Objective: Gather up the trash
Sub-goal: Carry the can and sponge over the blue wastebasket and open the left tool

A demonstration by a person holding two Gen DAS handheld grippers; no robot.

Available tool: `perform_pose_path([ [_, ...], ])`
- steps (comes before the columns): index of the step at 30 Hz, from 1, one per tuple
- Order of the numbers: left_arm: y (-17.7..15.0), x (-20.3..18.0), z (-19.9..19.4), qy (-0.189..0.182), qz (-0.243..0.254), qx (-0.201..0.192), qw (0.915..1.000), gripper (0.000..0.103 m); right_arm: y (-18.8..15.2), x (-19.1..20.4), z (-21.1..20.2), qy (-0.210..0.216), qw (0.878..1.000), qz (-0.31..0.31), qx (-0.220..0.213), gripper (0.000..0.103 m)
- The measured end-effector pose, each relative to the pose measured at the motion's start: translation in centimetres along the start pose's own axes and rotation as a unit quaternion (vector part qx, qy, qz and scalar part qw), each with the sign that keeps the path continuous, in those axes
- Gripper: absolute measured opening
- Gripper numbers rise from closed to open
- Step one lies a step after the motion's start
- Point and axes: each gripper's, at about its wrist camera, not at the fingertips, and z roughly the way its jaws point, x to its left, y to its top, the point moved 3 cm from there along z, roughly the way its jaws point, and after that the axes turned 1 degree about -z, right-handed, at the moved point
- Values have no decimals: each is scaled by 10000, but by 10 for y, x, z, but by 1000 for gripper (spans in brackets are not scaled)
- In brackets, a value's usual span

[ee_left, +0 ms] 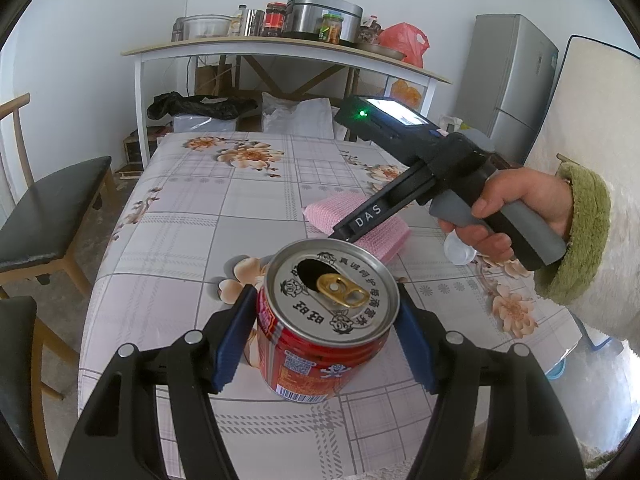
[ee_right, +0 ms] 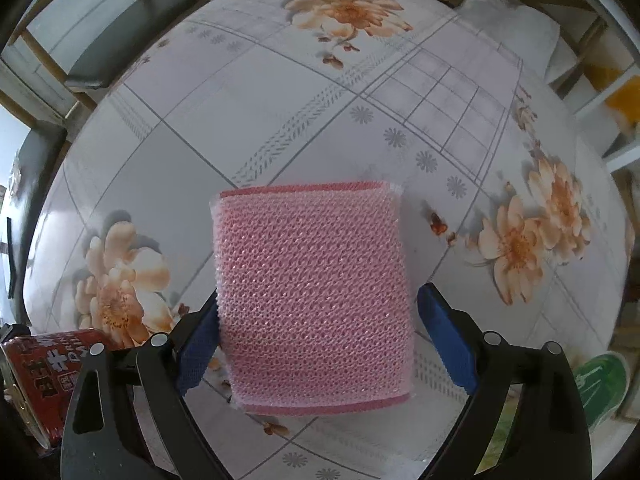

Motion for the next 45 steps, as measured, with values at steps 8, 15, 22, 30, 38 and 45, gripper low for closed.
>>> perform_pose_path([
  [8, 0, -4, -4, 49, 42, 3, 10000, 65, -18, -25, -37, 221, 9980, 391, -452, 77],
  [15, 13, -16, -17, -81, 167, -174, 9997, 65, -69, -60, -141, 979, 9735, 1199, -1683, 77],
  [22, 47, -58, -33, -561, 575, -531, 9954, 65, -154, -109, -235, 1015, 9267, 2170, -2894, 77],
  [30, 91, -169, -38, -2007, 1537, -748, 9646, 65, -358, -191, -292, 106, 8178, 4380, -3732, 77],
  [38, 99, -315, -18, -3522, 2294, -34, 9074, 65, -558, -215, -227, 441, 6634, 6520, -3645, 77],
  [45, 70, -445, 53, -4191, 2203, 1844, 8613, 65, -642, -215, -141, 1009, 5536, 7545, -3376, 77],
])
